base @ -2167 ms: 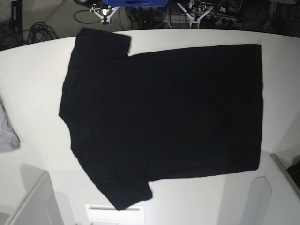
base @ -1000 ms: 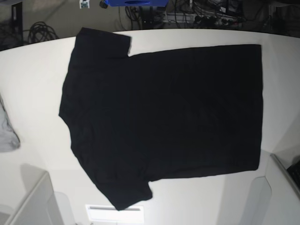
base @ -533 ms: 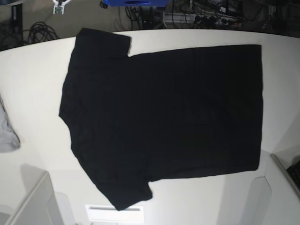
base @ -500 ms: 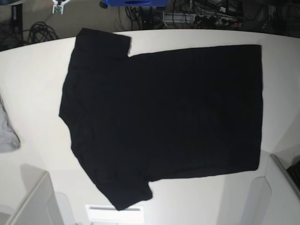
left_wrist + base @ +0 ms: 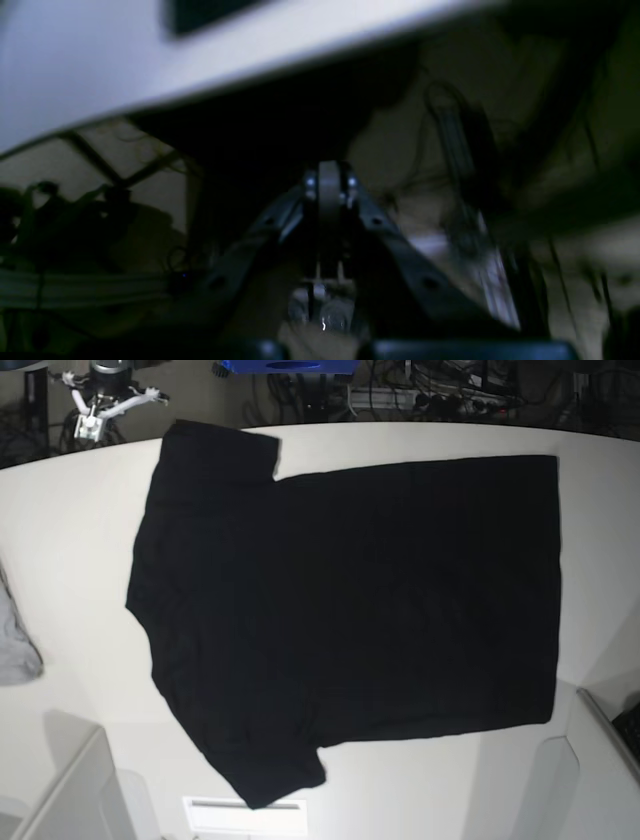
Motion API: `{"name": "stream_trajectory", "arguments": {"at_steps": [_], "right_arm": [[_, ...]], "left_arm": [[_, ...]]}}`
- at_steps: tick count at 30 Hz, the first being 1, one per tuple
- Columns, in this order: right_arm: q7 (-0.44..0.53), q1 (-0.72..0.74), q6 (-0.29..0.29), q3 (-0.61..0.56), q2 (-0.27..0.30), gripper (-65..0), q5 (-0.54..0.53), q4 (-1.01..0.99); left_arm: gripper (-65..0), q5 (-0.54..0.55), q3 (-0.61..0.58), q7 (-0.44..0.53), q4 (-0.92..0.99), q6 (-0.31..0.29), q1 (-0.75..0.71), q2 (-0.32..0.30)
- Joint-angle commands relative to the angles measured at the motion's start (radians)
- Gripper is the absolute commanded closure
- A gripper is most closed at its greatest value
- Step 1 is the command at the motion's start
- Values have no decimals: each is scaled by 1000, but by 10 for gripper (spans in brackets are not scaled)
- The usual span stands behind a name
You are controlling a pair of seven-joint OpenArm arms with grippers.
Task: Fold the T-shirt properly
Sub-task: 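Move right gripper to the shirt's shoulder corner and left gripper to the other shoulder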
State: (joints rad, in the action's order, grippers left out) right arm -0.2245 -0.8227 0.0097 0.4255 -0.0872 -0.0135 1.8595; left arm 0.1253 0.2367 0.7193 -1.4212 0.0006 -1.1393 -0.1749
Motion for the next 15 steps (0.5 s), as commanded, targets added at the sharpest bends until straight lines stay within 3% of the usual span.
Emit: {"name": "stream_trajectory", "arguments": {"at_steps": [1,5,12,15], "right_arm": [[21,-1,-1,3,-12,0,4,30],[21,39,0,-1,-19,0,-19,94],[15,61,114,-9,-9,0,-306,136],[-48,81,143,-12,-9,-126,-354,134]], "left_arm": [[0,40,5,44,-28,5,-29,-5],[0,119,6,75,-117,3,-60,-10],[0,124,6,76,-189,3,-49,-10],[0,126,6,76,-185,3,-9,-10]]}}
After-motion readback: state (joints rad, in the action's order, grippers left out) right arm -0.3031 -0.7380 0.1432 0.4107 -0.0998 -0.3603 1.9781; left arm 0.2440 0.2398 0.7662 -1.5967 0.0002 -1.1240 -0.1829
